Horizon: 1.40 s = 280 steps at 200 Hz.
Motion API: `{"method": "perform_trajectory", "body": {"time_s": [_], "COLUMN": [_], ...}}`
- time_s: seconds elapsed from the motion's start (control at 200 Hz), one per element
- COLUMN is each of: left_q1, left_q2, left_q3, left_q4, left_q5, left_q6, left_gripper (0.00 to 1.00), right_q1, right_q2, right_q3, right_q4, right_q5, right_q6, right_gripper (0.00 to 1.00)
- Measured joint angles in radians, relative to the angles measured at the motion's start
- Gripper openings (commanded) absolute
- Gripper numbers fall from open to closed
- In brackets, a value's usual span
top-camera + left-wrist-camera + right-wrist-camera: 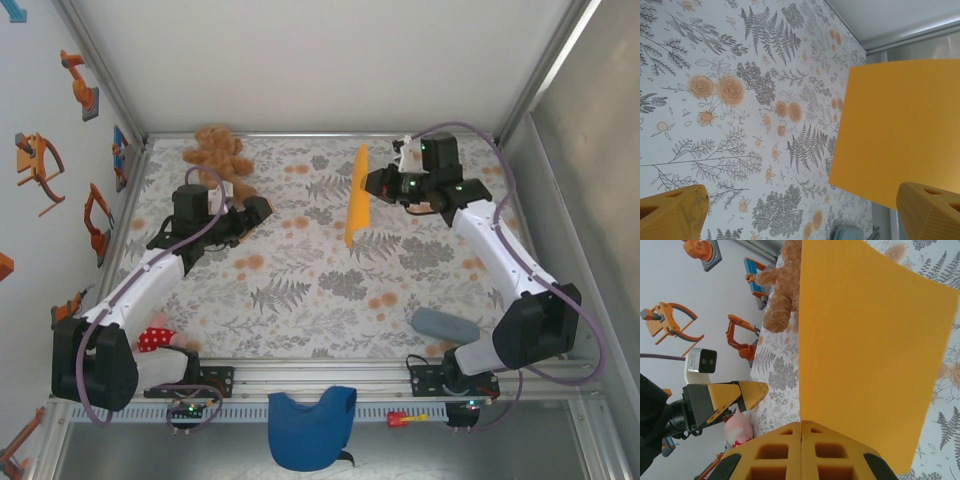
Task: Fold a paper plane with a square sheet of paper (pick it up from the middle)
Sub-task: First fold in half a square sheet of paper at the center of the table.
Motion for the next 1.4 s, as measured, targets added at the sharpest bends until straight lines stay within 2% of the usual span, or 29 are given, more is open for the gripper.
{"method": "perform_trajectory", "body": {"time_s": [0.11, 0.275, 0.451, 0.581, 0.766, 1.112, 1.402], "left_q1": [0.000, -0.003, -0.039, -0.084, -0.150, -0.228, -0.291], "left_q2": [0.002, 0.035, 0.088, 0.142, 0.238, 0.407, 0.497], "left_q3": [-0.011, -0.038, -0.064, -0.064, -0.063, 0.023, 0.100], "left_q4": [0.001, 0.020, 0.029, 0.036, 0.039, 0.041, 0.032], "left_q5": [-0.004, -0.003, -0.011, -0.026, -0.058, -0.090, -0.114], "left_q6": [0.002, -0.006, -0.014, -0.016, -0.021, -0.028, -0.028], "left_gripper": [0.96, 0.99, 0.99, 0.95, 0.90, 0.80, 0.72], "right_q1": [0.027, 0.108, 0.190, 0.202, 0.200, 0.200, 0.200], "right_q2": [0.042, 0.164, 0.338, 0.438, 0.489, 0.490, 0.441], "right_q3": [-0.006, -0.101, -0.240, -0.329, -0.396, -0.502, -0.525], "right_q4": [0.026, 0.196, 0.500, 0.765, 0.954, 1.036, 0.921], "right_q5": [0.008, 0.015, 0.001, -0.017, -0.019, 0.010, 0.074], "right_q6": [0.026, 0.121, 0.296, 0.443, 0.537, 0.552, 0.472], "right_gripper": [0.00, 0.00, 0.00, 0.00, 0.00, 0.00, 0.00]}}
